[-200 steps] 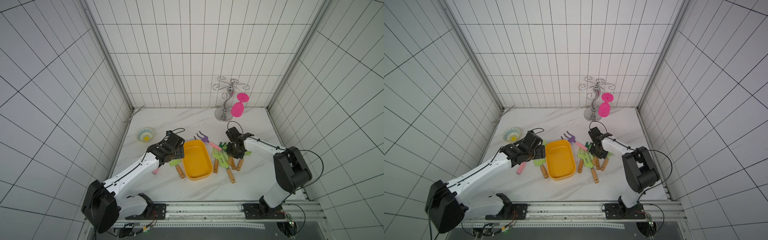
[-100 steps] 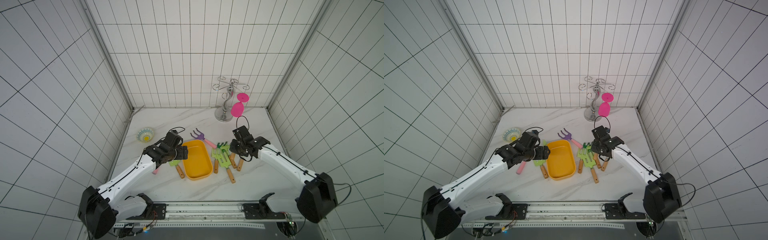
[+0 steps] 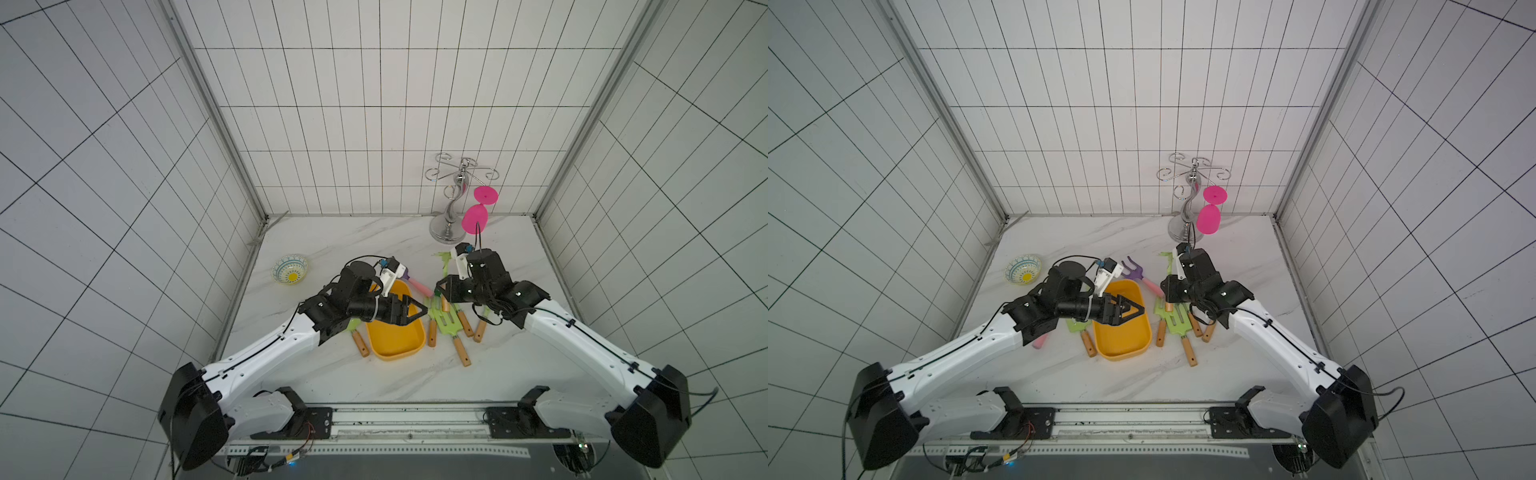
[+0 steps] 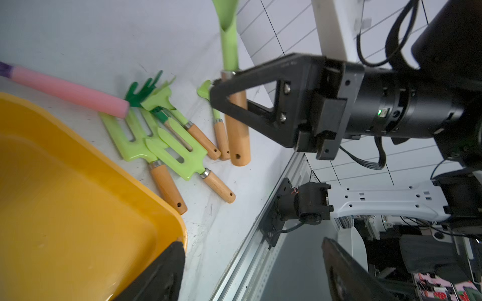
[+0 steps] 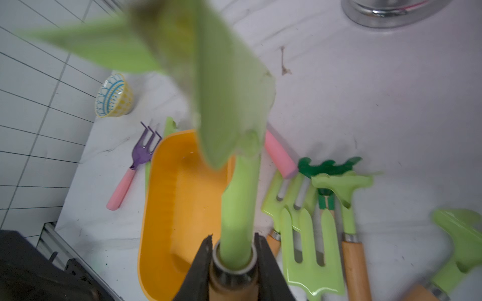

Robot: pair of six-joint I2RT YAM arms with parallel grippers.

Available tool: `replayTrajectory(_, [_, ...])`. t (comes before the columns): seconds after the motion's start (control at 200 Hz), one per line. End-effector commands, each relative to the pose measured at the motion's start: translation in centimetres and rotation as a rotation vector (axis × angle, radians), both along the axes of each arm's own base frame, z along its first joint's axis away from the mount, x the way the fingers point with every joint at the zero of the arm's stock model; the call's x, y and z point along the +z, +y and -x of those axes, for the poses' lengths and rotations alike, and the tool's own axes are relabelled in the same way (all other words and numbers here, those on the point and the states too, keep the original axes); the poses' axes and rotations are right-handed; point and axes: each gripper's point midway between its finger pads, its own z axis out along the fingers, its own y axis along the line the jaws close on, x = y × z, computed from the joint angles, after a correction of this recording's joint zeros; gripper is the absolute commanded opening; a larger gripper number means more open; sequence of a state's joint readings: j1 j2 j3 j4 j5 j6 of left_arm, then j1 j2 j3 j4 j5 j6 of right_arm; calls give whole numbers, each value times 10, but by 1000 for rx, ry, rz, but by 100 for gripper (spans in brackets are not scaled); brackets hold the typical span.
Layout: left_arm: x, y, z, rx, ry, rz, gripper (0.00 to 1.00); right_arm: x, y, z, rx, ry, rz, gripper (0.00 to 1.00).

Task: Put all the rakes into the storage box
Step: Pick up the rake at the center of the board.

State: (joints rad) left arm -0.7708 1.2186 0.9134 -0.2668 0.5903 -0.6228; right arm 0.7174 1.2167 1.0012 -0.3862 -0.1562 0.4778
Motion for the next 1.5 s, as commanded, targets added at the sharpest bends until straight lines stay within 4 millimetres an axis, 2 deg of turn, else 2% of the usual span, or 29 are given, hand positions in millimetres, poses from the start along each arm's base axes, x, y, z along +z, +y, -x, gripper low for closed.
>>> replayTrajectory(0.0, [11,-23,9,-56,-34,60,82,32,26,8,86,-104,-155,9])
replayTrajectory(0.195, [10,-26,-1,16,-76,86,79,46,29,14,74,-121,-263,8])
replayTrajectory(0.475, [8,-18,-32,175,-160,17,64,43,28,17,55,-100,-270,8])
replayTrajectory(0.71, [1,-22,-42,213,-213,-39,57,42,35,22,73,-70,-301,8])
replayTrajectory(0.889, [-2,-24,-45,212,-233,-49,54,45,35,23,84,-87,-295,7])
replayTrajectory(1.499, [-15,-21,-41,175,-249,-104,21,38,49,42,209,-25,-339,8])
